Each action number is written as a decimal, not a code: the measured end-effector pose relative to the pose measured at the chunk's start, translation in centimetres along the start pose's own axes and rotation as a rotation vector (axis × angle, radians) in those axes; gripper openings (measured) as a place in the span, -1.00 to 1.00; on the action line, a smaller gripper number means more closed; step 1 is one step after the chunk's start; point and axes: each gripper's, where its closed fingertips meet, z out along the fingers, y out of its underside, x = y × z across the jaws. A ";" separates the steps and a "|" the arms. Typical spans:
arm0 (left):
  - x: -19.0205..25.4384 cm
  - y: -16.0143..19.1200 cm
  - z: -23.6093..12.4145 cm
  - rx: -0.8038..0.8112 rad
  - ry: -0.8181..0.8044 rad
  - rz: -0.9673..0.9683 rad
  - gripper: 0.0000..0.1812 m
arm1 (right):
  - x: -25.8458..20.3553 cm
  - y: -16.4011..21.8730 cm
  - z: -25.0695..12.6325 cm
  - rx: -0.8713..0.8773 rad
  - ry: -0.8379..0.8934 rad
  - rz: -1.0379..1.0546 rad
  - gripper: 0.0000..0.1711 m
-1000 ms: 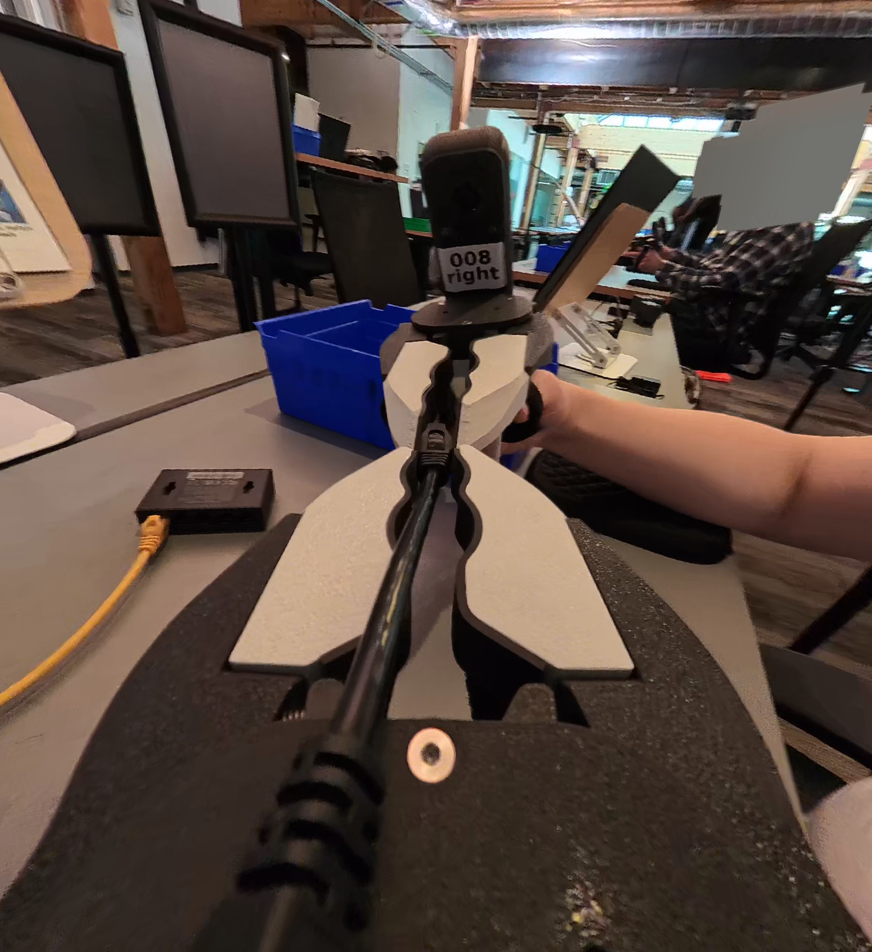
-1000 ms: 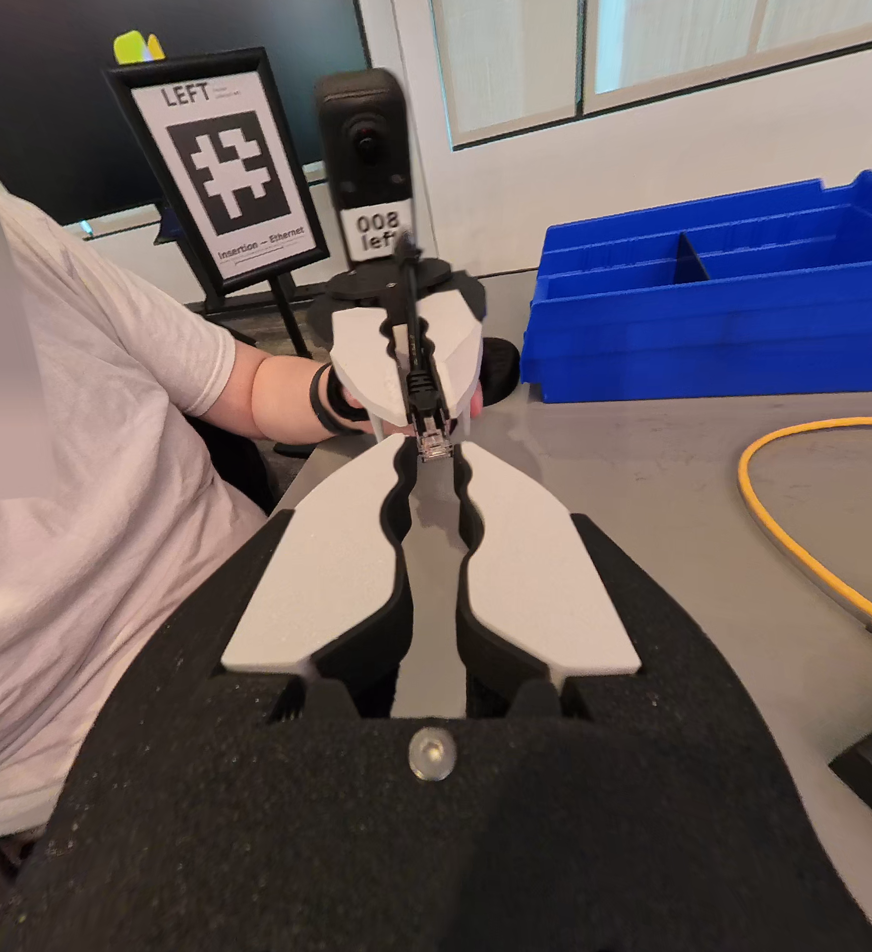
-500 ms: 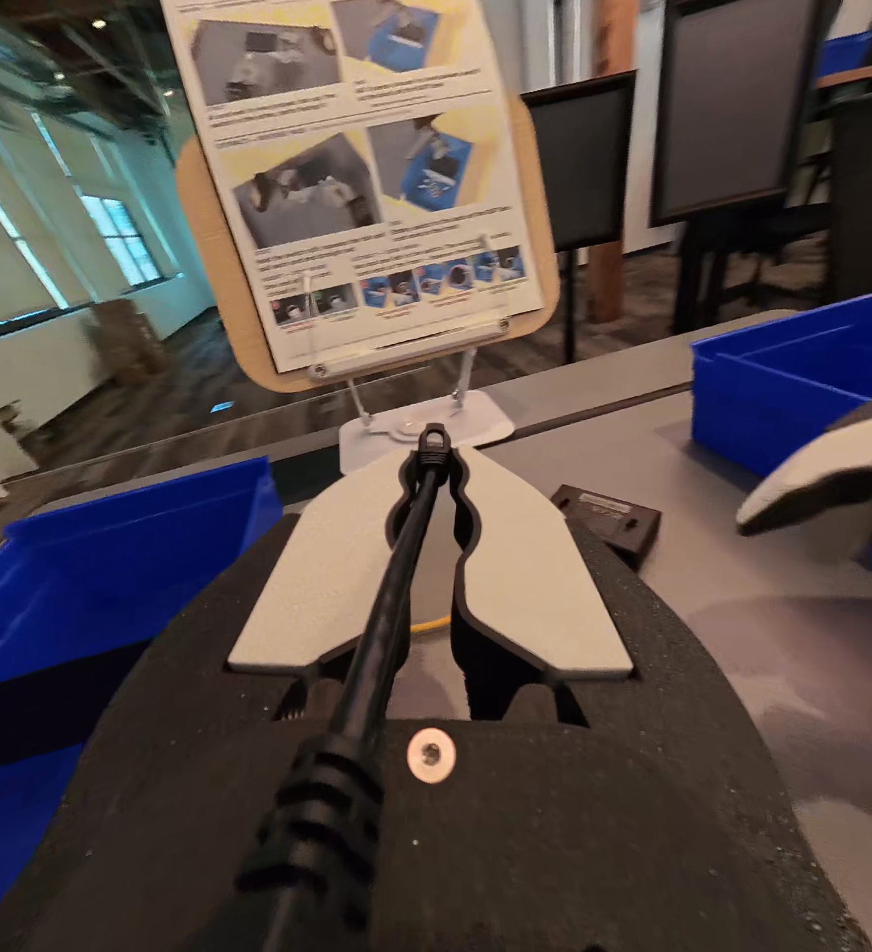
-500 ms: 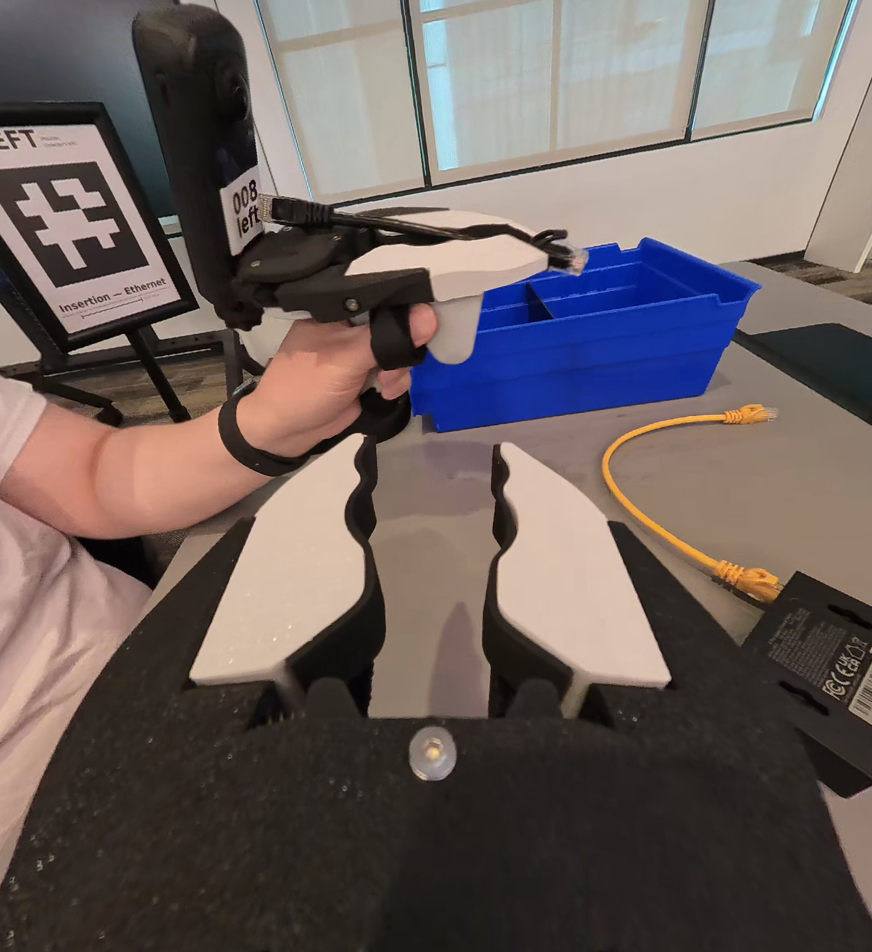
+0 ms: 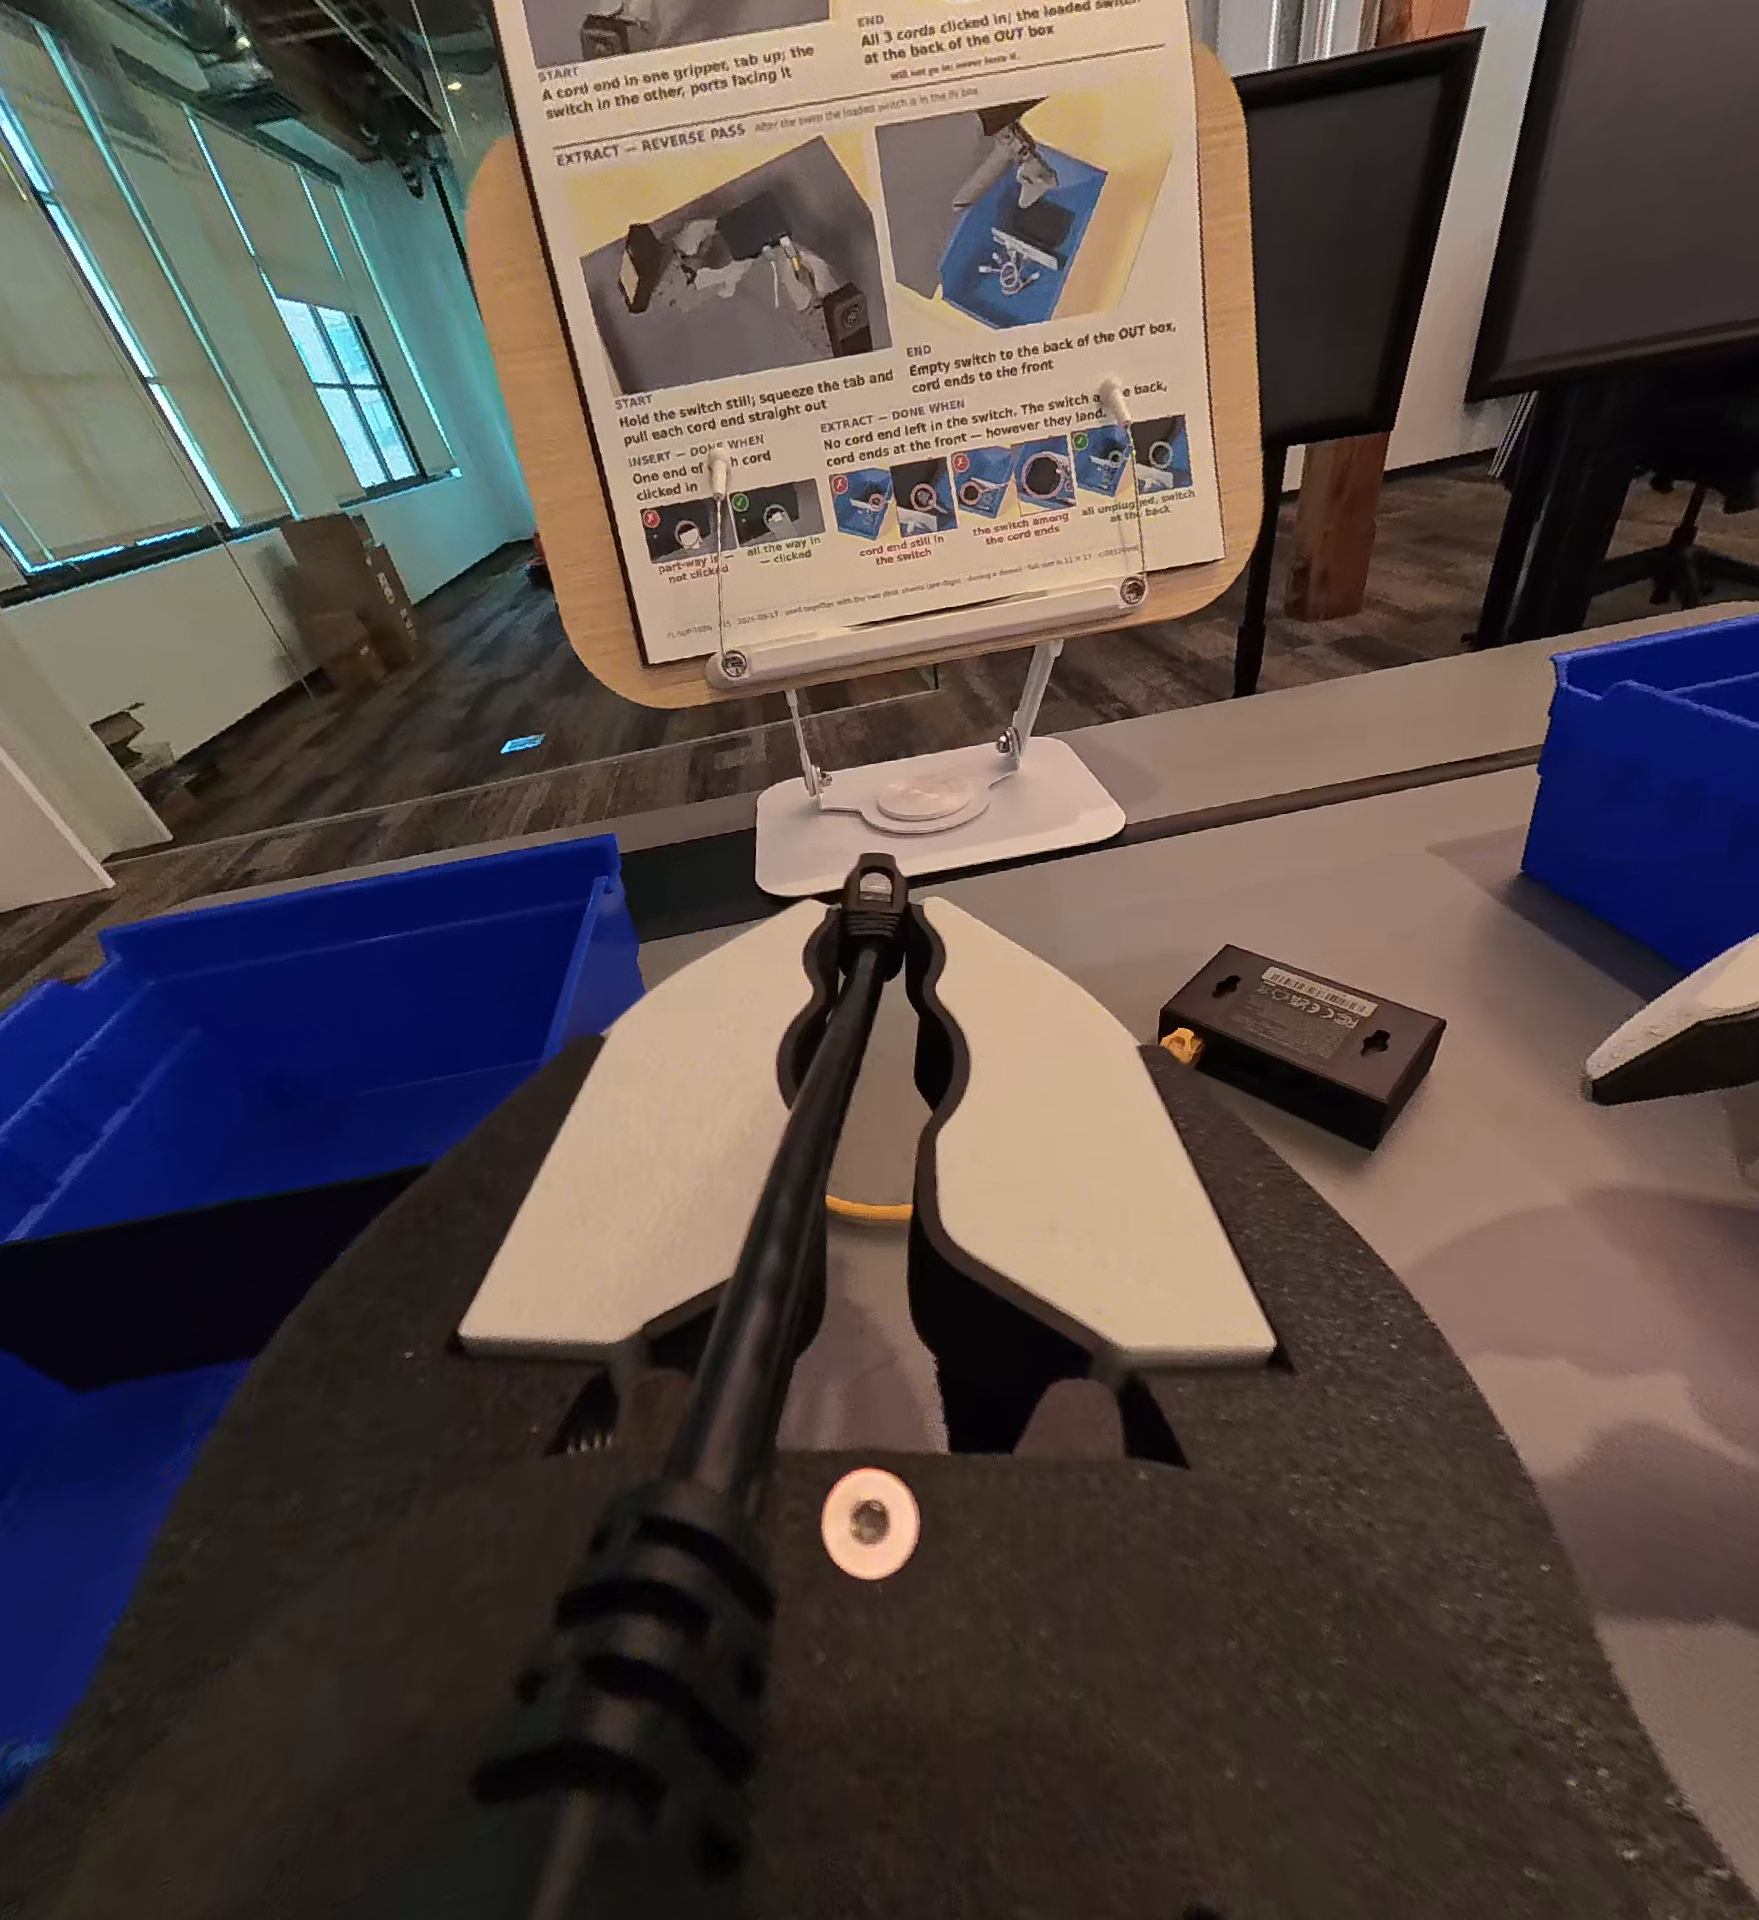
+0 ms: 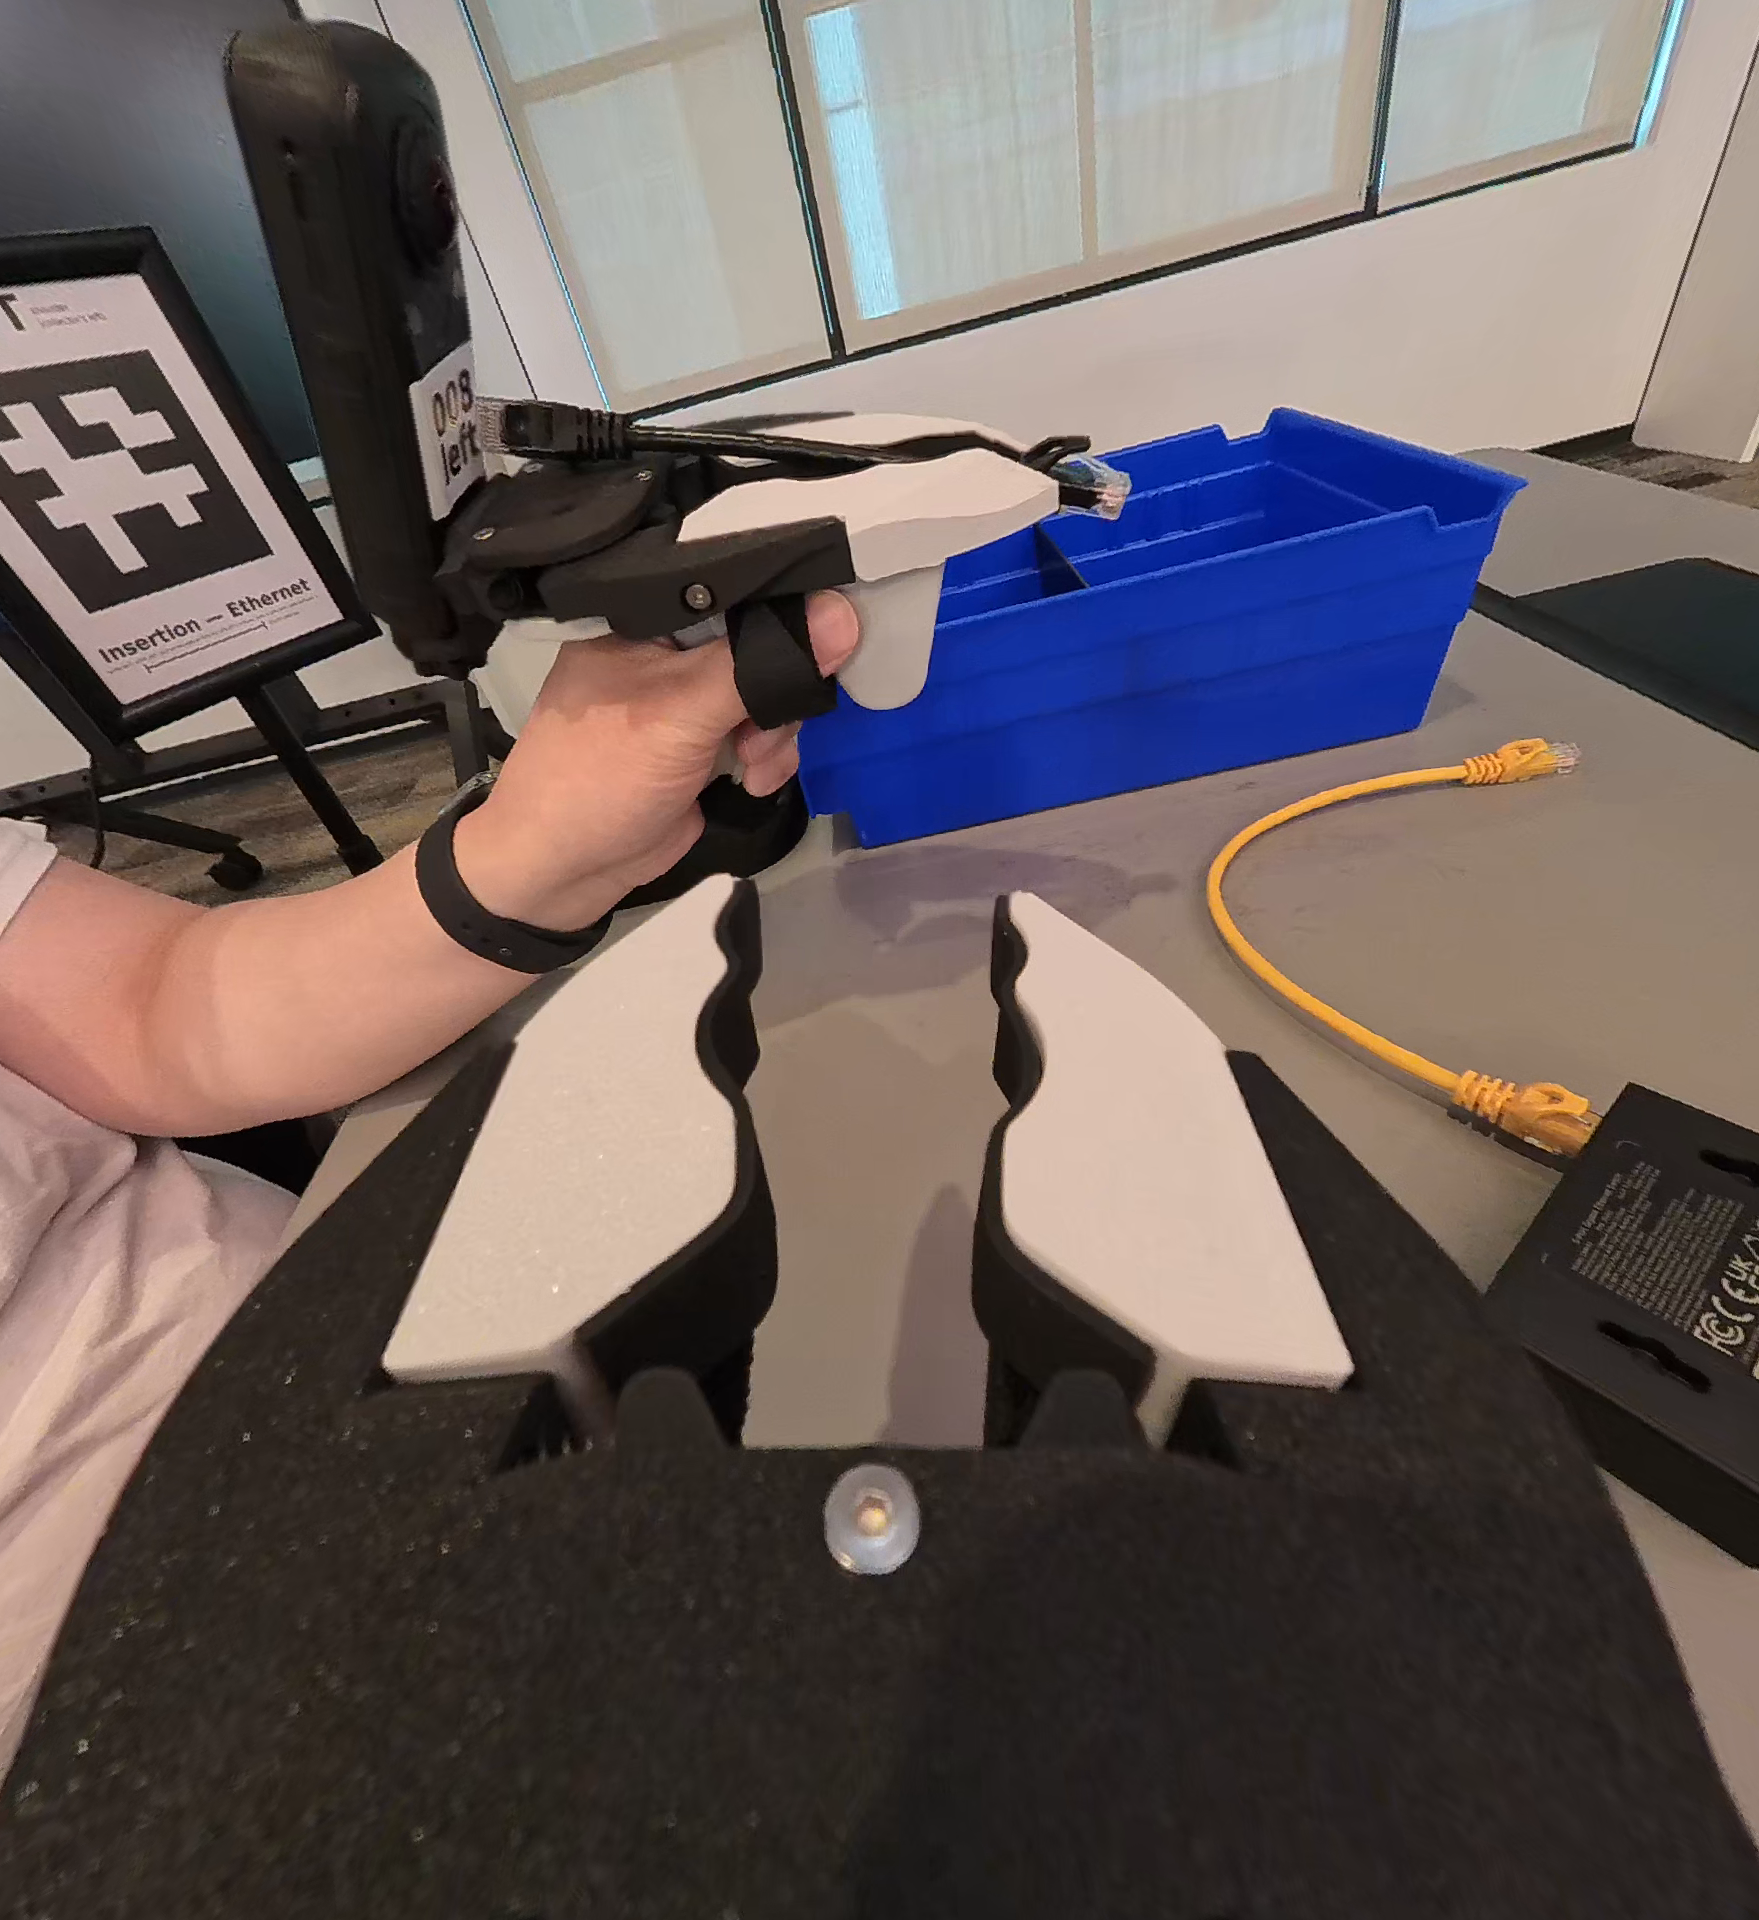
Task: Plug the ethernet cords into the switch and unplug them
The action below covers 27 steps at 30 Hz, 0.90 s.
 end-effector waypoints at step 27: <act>-1.1 0.1 -0.7 0.014 0.032 -0.054 -0.87 | 7.4 1.5 -2.6 -0.249 0.514 -0.231 -0.38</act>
